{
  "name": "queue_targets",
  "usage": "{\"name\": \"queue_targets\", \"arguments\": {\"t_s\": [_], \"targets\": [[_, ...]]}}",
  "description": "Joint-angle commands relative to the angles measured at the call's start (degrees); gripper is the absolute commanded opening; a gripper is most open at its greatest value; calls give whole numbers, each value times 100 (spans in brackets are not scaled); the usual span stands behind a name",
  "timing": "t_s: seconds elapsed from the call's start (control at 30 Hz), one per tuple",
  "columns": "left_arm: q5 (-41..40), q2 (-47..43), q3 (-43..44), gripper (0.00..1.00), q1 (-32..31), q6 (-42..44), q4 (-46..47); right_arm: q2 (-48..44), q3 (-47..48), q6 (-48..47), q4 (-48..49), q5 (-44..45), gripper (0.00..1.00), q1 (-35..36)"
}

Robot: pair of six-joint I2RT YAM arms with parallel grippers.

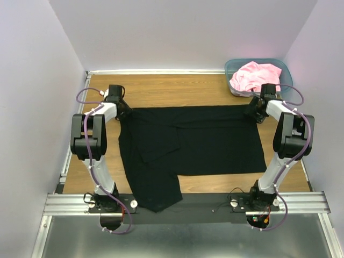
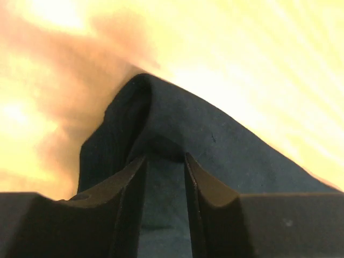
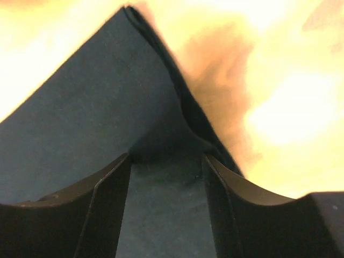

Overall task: Fold and stack the t-shirts
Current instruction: Fold the tshirt

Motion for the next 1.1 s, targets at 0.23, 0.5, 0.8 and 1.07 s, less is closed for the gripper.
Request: {"name": "queue_targets", "arguments": {"t_s": [0.23, 0.5, 0.8, 1.07], "targets": [[77, 1462, 1789, 38, 88, 132, -432, 848, 136, 536, 578, -203, 59, -343], [437, 1648, 2204, 39, 88, 140, -485, 550, 48, 318, 561, -88, 59, -476], [542, 128, 1572, 61, 88, 175, -266, -514, -180, 229, 552, -449, 58, -467], [-1, -1426, 782, 62, -69, 772, -450, -603, -611, 888, 499, 17, 45, -467]]}}
